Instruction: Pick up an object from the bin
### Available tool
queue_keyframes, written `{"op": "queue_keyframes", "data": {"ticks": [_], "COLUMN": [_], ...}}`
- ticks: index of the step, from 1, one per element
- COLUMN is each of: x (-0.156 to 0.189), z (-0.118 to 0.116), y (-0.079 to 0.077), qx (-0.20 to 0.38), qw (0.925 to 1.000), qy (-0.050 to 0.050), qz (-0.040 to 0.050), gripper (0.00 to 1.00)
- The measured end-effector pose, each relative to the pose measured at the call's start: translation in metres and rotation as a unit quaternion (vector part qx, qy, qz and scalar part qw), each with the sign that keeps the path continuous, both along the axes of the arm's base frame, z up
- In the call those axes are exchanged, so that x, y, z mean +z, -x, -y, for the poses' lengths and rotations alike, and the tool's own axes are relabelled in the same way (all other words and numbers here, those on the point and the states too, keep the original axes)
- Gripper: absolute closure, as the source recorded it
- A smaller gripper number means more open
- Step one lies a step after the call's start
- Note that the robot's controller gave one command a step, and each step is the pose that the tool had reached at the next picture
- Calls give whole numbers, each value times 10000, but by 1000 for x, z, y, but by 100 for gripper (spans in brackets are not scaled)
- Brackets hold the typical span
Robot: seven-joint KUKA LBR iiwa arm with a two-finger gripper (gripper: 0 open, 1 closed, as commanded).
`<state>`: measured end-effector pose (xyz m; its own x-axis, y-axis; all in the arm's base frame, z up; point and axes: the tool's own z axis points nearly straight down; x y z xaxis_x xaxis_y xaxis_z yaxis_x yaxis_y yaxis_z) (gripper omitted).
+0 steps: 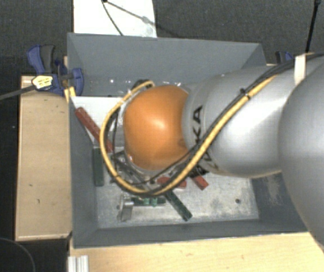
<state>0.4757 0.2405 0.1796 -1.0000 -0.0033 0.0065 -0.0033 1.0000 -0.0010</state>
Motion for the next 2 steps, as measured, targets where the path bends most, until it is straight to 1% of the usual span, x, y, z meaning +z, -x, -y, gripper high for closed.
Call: {"op": "queue_keyframes", "data": {"ticks": [1,2], "x": [-113,-113], "z": [66,65], "y": [-25,-26], "qx": [-315,-343], "qw": [9995,9994], "qy": [8,-9], "qz": [15,27], "gripper": [0,0]}}
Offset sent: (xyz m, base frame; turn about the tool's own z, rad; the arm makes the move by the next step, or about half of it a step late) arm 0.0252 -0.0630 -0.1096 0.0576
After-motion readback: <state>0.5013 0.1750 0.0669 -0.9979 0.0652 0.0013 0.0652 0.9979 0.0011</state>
